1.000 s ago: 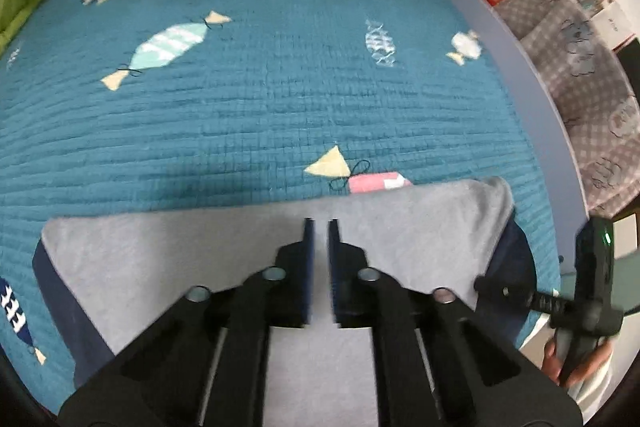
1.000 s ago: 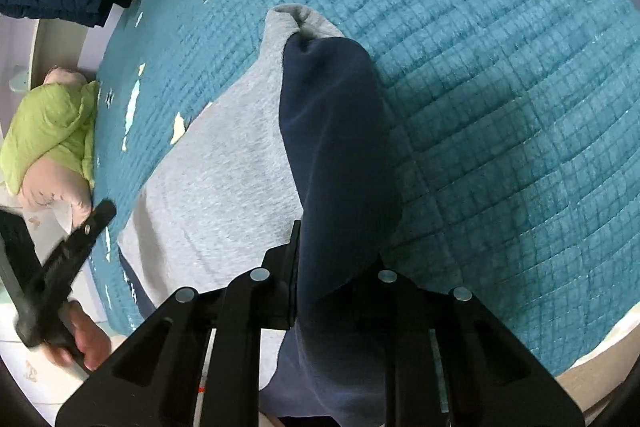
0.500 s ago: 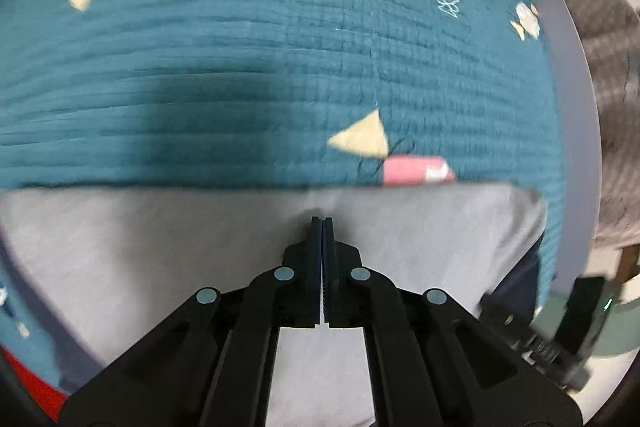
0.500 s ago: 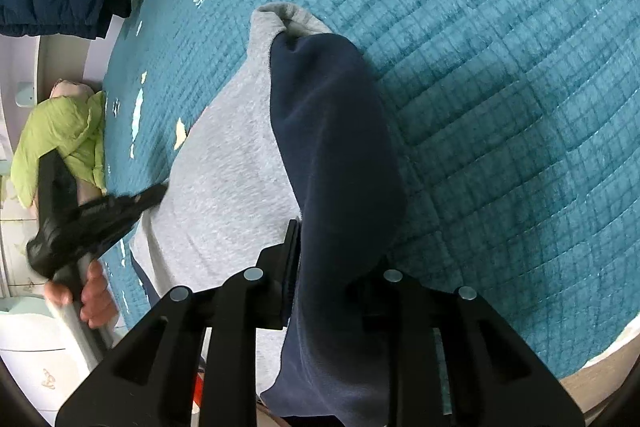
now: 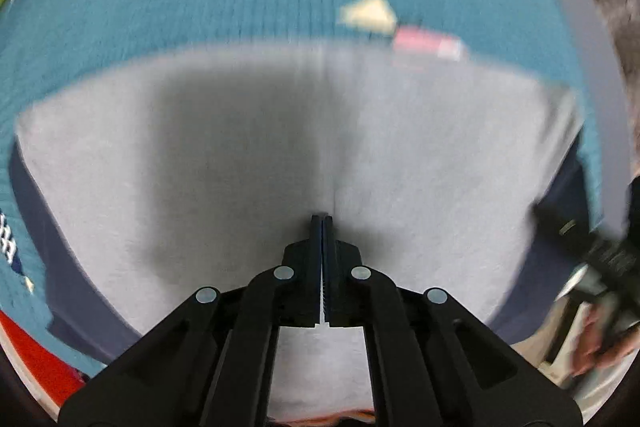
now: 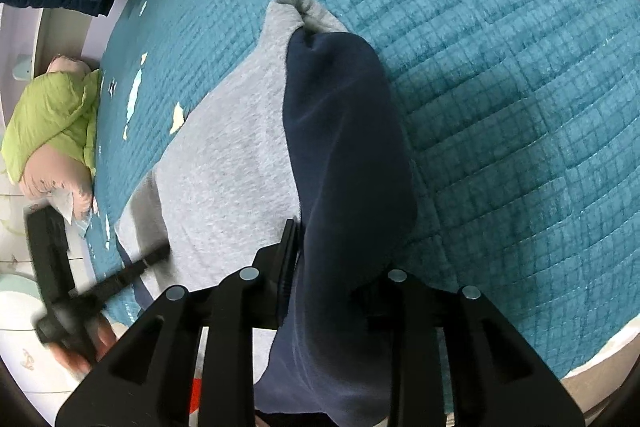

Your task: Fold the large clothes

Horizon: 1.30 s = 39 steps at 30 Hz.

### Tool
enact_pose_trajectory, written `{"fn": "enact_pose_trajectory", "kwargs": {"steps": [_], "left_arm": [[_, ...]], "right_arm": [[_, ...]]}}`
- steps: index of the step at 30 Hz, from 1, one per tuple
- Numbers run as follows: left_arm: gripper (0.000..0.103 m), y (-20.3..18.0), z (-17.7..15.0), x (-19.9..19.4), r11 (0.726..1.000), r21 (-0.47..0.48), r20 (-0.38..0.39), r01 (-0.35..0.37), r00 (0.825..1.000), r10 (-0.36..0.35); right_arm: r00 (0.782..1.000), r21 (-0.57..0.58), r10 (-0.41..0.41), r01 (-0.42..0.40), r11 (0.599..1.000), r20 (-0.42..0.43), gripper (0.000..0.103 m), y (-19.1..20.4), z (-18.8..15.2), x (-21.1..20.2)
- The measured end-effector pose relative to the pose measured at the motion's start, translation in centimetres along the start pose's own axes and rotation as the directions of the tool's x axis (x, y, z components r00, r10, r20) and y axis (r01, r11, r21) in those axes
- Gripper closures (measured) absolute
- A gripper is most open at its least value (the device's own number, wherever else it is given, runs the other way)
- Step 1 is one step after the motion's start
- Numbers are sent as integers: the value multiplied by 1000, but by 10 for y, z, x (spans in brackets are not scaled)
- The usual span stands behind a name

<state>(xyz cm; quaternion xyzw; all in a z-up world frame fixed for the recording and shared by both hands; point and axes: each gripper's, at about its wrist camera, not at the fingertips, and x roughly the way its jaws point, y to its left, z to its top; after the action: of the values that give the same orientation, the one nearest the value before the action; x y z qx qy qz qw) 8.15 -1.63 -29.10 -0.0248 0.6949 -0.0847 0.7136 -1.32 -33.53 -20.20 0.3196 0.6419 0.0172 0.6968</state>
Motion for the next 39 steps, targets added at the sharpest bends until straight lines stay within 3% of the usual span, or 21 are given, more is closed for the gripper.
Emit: {"fn": "enact_pose_trajectory", "kwargs": {"steps": [1,4,7,9,11,12,15,16,18,21,25,28,33,35,36,39], "left_arm": [[103,1,-1,6,1000,4,20,8,1000,-8],[103,15,-6,-7,992,-100,13,72,997,-71],[103,11,-41,-15,986,-86,-91,140,985,-148],[103,9,-70,1,994,-59,-92,91,991,-96],[103,6,-83,-2,997,-35,-11,69,998,-69],[103,5,-87,-12,996,-71,-53,46,997,-49],[103,4,-103,-18,989,-96,-138,114,982,-126],[103,7,-107,-6,989,-96,-161,108,979,-122],[101,21,-106,4,975,-158,-167,155,969,-181],[103,15,-99,-19,979,-138,-161,149,972,-170],[103,12,-59,-59,988,-63,-18,143,989,-144],[103,19,-14,-64,992,-76,36,103,994,-100],[103,21,84,-43,993,-114,-1,20,1000,-20],[102,19,100,-16,993,-115,-36,-29,999,25],[101,26,107,10,990,-141,-79,-12,997,0],[101,23,112,1,992,-122,-82,-25,997,16]], "right_arm": [[1000,5,4,-4,1000,-4,76,0,1,2],[1000,-1,-2,2,1000,-20,77,1,2,1],[1000,-26,-17,16,1000,-13,77,4,1,0],[1000,-27,-20,20,999,-11,76,5,1,1],[1000,-22,-18,17,1000,-12,76,5,1,2],[1000,-22,-16,16,1000,-15,76,5,1,2],[1000,-44,-24,24,999,-18,76,8,1,3],[1000,-43,-23,22,999,-20,76,7,2,3],[999,-36,-23,22,999,-28,76,7,5,4],[999,-44,-27,25,999,-40,76,9,7,5],[999,-37,-20,18,999,-46,76,7,10,5],[999,-32,-18,17,999,-36,76,7,9,5],[1000,-25,-17,17,1000,-18,76,5,7,4],[1000,-14,-7,7,1000,-12,76,3,6,3],[1000,-8,1,-1,1000,-9,75,2,5,4],[1000,11,13,-13,1000,-10,74,-4,5,4]]}}
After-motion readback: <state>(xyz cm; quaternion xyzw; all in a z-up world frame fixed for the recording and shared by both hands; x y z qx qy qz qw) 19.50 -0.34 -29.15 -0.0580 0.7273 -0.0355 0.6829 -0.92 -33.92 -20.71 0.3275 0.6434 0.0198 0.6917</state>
